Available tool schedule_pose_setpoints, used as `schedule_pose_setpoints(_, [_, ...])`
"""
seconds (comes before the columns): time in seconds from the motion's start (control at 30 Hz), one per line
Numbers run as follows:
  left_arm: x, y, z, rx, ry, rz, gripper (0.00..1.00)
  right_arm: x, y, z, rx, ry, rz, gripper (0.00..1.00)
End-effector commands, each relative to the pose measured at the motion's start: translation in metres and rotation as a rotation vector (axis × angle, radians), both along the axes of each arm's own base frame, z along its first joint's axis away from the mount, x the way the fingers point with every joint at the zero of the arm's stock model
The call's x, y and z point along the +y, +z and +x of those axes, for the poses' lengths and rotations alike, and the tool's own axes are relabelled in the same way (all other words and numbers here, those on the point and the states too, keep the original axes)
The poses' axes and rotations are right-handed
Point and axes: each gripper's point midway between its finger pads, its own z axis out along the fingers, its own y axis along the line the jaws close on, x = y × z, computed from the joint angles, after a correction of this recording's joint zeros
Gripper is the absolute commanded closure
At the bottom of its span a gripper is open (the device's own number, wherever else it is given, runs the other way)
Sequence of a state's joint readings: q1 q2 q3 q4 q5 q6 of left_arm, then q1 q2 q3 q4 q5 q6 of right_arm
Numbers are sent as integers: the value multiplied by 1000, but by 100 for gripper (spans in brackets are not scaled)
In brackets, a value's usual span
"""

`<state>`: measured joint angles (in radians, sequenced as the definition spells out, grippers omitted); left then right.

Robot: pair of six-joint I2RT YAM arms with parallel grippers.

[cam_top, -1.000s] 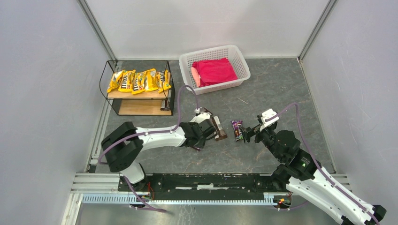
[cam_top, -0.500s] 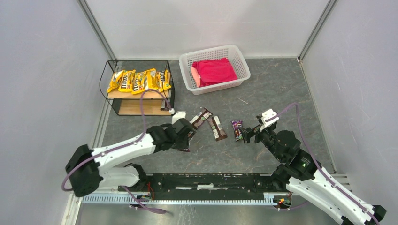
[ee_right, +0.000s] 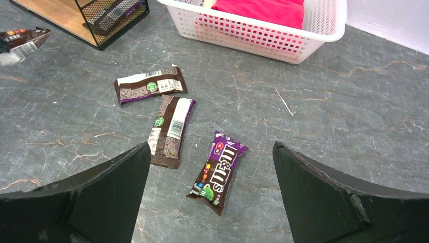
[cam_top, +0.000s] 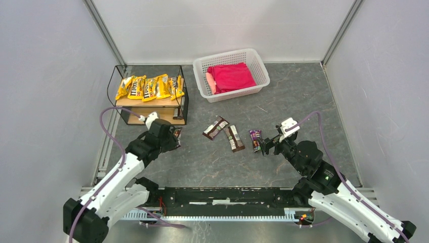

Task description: Place and organize the candy bags onto the shelf

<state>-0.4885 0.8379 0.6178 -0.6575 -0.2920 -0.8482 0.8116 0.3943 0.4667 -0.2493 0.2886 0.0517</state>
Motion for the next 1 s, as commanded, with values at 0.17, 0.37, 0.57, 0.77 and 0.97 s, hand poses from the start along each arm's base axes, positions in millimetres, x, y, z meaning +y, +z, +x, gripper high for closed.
schedule_pose_setpoints(0.17, [61, 1, 49, -185, 155, 172, 55, 3, 10, 0, -27, 4, 36, 2])
schedule_pose_setpoints(0.37, [70, -1, 73, -251, 188, 209, 55, 3, 9, 1, -25, 5, 33, 2])
schedule_pose_setpoints(0.57, [82, -4, 101, -296, 180, 305, 56, 3, 9, 0, -26, 4, 34, 2])
schedule_pose_setpoints(0.77, [84, -7, 125, -292, 167, 332, 56, 3, 10, 0, -29, 6, 34, 2])
schedule_pose_setpoints(0.97, [85, -13, 143, -292, 150, 341, 58, 5, 9, 0, -26, 14, 37, 2])
